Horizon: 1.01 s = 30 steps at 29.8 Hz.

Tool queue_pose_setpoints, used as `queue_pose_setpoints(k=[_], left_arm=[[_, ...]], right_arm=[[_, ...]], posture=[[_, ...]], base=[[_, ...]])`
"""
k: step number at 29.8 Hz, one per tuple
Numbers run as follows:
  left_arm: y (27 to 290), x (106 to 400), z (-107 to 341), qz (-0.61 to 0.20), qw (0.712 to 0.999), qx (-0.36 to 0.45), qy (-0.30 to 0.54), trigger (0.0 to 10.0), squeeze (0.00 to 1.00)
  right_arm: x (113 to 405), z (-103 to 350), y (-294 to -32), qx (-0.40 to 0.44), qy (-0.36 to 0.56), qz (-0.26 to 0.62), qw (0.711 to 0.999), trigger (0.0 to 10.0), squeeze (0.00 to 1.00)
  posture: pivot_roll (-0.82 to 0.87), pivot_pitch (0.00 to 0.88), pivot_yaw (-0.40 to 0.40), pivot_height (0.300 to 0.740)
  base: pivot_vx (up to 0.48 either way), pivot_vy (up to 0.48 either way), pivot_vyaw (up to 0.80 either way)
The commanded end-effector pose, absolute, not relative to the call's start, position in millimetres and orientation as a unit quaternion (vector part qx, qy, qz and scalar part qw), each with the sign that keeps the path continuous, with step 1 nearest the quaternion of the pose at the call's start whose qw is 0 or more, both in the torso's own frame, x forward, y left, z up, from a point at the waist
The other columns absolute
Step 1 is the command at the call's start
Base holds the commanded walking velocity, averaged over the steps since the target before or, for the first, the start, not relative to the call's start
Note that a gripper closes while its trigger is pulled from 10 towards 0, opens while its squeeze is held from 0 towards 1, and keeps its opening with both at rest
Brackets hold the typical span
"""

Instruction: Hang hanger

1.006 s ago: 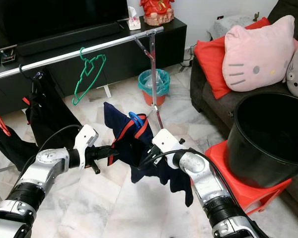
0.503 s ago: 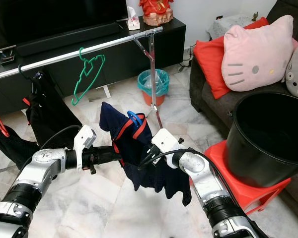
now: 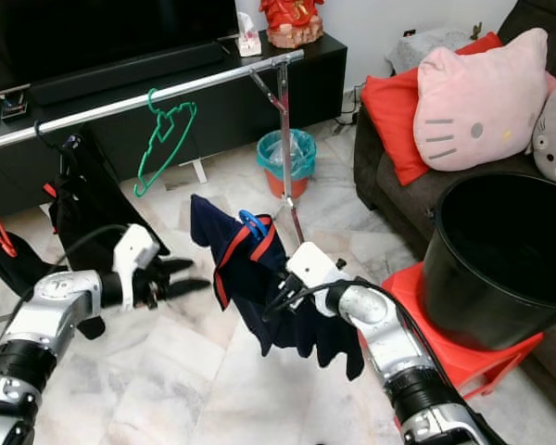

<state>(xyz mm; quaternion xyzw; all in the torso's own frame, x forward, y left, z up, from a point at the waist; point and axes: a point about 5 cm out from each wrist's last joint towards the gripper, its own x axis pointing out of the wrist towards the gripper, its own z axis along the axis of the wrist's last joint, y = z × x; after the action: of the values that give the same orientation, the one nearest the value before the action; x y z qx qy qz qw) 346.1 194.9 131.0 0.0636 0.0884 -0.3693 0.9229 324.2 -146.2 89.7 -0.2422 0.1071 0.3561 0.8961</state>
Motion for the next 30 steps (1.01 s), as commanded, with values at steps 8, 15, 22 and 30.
queue_pose_setpoints(k=[8,15,22,30], left_arm=[[208.1,353.3,135.2,-0.308,0.943,0.109,0.061,10.0,0.0],[207.9,349.0,134.1,-0.349,0.927,0.119,0.07,10.0,0.0],[205.9,340.1,136.9,-0.421,0.894,0.136,0.074,10.0,0.0],[210.4,329.4,150.8,-0.507,0.855,0.07,0.082,10.0,1.0]], right_arm=[[309.2,97.3,-146.8,-0.236,0.071,0.451,0.858,10.0,0.0],[299.8,98.1,-150.3,-0.23,0.071,0.494,0.836,10.0,0.0],[296.4,95.5,-167.1,-0.25,0.095,0.505,0.82,10.0,0.0],[290.3,93.0,-184.8,-0.263,0.115,0.514,0.808,10.0,0.0]], posture=[[0.01,0.072,0.1,0.74],[0.01,0.069,0.101,0.74],[0.01,0.05,0.1,0.74],[0.01,0.043,0.103,0.74]], base=[[0.0,0.0,0.0],[0.0,0.0,0.0],[0.0,0.0,0.0],[0.0,0.0,0.0]])
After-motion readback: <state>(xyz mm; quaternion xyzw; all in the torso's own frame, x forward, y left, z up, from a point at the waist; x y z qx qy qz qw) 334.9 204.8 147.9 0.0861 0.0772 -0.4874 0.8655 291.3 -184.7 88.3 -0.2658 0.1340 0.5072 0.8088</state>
